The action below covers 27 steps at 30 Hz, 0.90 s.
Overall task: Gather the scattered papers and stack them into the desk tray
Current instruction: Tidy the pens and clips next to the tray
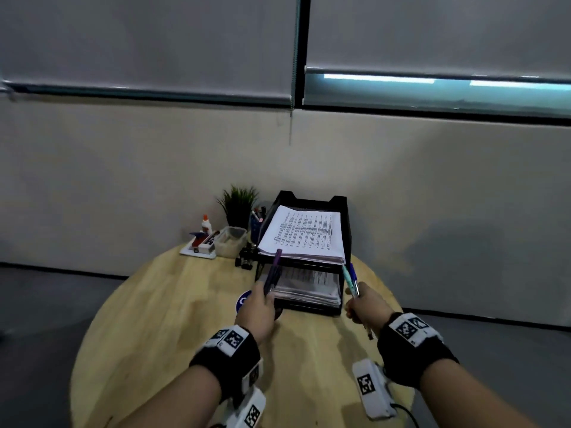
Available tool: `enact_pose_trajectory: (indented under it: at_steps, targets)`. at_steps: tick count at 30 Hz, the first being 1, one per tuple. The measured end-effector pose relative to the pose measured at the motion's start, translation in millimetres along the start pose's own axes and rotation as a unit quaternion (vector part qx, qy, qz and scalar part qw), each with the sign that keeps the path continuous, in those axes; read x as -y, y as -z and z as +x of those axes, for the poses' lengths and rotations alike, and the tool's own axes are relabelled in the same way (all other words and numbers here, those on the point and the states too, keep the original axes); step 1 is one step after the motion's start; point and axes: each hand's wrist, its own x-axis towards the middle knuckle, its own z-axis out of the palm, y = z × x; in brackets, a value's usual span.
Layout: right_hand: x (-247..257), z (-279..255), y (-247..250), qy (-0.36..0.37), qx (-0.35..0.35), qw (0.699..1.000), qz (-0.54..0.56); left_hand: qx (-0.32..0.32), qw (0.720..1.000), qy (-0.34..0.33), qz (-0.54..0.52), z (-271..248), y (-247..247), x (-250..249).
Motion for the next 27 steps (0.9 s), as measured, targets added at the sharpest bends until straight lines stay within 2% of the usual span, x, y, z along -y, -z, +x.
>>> enact_pose_trajectory:
  at_steps: [4,10,15,19,25,27]
  targets:
    - [48.2,-14.9,-12.4,0.038,0.016,0.998,0.042,-0.041,0.997,0.007,-0.057,2.4,43.4,8.2]
    - [110.4,-9.3,-45.3,0.021,0.049,0.986,0.157,-0.095,0.986,0.034,-0.133,22.3,84.1,22.6]
    - [149.3,8.9,-63.6,-0.002,0.079,0.966,0.247,-0.089,0.981,0.064,-0.162,60.3,105.6,29.6]
    - [185.0,39.3,-76.5,-0.001,0.088,0.944,0.317,-0.075,0.978,0.038,-0.192,98.2,124.3,25.2]
    - [224.8,116.5,-110.9,-0.027,0.043,0.917,0.396,-0.075,0.961,0.028,-0.264,147.6,132.3,37.7]
    - [233.9,150.6,-117.1,-0.019,0.017,0.921,0.39,-0.073,0.949,0.029,-0.305,166.2,134.0,45.0]
